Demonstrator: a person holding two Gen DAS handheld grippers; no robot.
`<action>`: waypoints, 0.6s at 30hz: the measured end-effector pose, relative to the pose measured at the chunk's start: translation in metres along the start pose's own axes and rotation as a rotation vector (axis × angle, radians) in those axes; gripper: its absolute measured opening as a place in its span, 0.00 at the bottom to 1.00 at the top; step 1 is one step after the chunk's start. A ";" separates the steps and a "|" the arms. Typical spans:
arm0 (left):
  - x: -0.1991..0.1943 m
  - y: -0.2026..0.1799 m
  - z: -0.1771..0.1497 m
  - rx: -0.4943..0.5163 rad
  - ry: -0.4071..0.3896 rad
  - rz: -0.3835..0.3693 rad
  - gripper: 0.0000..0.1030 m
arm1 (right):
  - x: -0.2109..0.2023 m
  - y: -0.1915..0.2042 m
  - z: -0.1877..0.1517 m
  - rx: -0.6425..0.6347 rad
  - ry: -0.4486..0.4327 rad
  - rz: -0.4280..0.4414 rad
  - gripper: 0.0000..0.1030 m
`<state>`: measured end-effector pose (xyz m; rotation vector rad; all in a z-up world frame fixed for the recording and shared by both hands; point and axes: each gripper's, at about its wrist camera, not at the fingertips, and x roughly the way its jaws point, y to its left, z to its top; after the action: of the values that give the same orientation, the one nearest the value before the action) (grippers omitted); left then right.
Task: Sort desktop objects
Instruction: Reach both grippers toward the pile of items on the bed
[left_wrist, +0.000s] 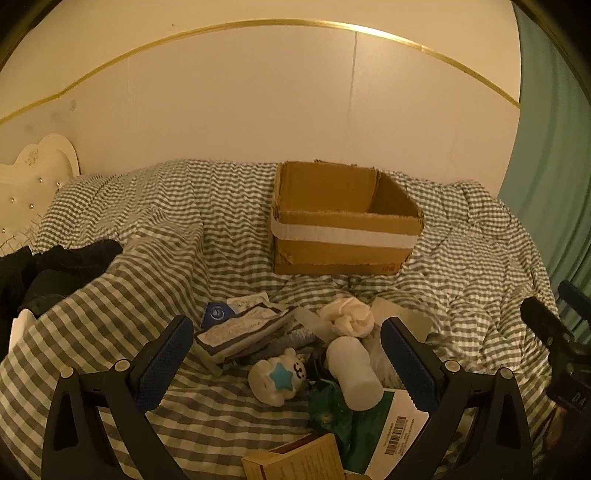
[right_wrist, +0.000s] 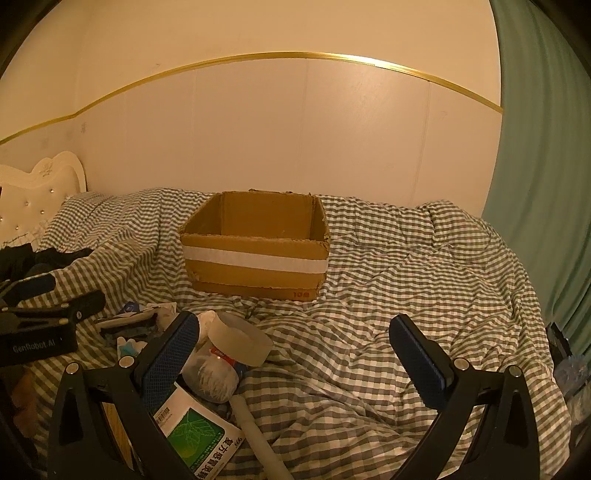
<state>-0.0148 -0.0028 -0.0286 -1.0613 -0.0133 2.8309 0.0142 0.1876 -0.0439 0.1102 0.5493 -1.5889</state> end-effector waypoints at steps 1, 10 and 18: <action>0.002 0.000 -0.001 -0.003 0.012 -0.006 1.00 | 0.000 -0.001 0.000 0.003 0.004 -0.007 1.00; 0.015 -0.020 -0.013 0.059 0.083 -0.055 1.00 | 0.005 -0.019 -0.001 0.068 0.049 -0.042 1.00; 0.035 -0.044 -0.028 0.147 0.148 -0.073 0.97 | 0.007 -0.027 -0.003 0.133 0.093 -0.124 1.00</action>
<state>-0.0177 0.0443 -0.0700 -1.2068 0.1635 2.6361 -0.0130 0.1821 -0.0420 0.2558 0.5305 -1.7481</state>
